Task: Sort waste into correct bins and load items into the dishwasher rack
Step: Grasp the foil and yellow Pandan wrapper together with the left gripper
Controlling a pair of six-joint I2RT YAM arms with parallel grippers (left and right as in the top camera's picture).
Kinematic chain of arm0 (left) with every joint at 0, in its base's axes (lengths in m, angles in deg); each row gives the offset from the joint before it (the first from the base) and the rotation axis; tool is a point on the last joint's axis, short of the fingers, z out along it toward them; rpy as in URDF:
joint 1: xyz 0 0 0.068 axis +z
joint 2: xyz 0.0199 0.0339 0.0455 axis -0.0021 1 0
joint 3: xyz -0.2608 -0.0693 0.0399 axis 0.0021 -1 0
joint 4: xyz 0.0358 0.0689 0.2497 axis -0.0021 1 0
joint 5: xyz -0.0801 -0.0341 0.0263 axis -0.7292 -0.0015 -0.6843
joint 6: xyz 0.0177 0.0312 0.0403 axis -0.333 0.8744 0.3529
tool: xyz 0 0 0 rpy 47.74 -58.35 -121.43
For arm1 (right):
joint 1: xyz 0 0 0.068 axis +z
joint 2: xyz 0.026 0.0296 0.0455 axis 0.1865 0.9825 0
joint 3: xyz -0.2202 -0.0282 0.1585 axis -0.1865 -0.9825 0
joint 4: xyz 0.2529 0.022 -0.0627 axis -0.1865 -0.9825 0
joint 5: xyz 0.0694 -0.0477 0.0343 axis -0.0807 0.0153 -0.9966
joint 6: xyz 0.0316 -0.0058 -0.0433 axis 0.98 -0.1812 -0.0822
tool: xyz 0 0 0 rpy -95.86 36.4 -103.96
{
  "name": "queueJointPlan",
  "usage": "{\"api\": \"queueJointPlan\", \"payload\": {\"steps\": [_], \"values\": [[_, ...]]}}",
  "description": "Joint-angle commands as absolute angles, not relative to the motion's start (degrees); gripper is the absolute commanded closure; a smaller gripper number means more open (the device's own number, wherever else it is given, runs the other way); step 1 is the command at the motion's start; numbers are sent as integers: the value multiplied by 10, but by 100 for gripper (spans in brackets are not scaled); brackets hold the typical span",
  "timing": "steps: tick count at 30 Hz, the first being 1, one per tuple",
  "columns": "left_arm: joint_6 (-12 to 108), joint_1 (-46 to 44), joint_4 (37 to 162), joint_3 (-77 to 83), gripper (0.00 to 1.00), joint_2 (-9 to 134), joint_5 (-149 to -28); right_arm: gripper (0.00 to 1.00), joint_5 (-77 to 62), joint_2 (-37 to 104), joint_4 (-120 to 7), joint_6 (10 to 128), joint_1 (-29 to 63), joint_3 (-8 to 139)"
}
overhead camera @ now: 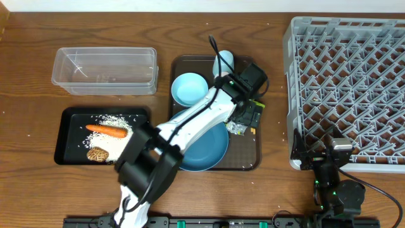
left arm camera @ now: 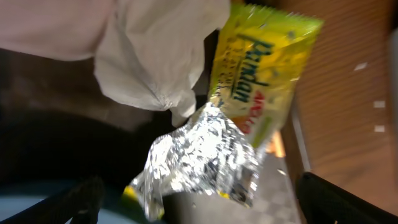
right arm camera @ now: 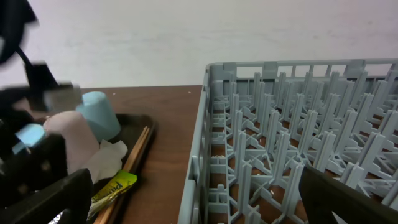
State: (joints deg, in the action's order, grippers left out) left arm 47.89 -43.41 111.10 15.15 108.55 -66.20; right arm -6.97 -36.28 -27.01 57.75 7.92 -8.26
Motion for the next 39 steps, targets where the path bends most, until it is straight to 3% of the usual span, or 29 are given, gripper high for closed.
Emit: {"api": "queueJointPlan", "payload": {"steps": [1, 8, 39], "values": [[500, -433, 1106, 161, 2, 1100, -653, 1, -68, -366, -271, 577, 69, -84], [511, -433, 1095, 161, 12, 1112, -653, 1, -68, -366, -271, 577, 69, -84], [510, -460, 1056, 133, 12, 1114, -644, 1, -68, -366, -271, 577, 69, -84]]}}
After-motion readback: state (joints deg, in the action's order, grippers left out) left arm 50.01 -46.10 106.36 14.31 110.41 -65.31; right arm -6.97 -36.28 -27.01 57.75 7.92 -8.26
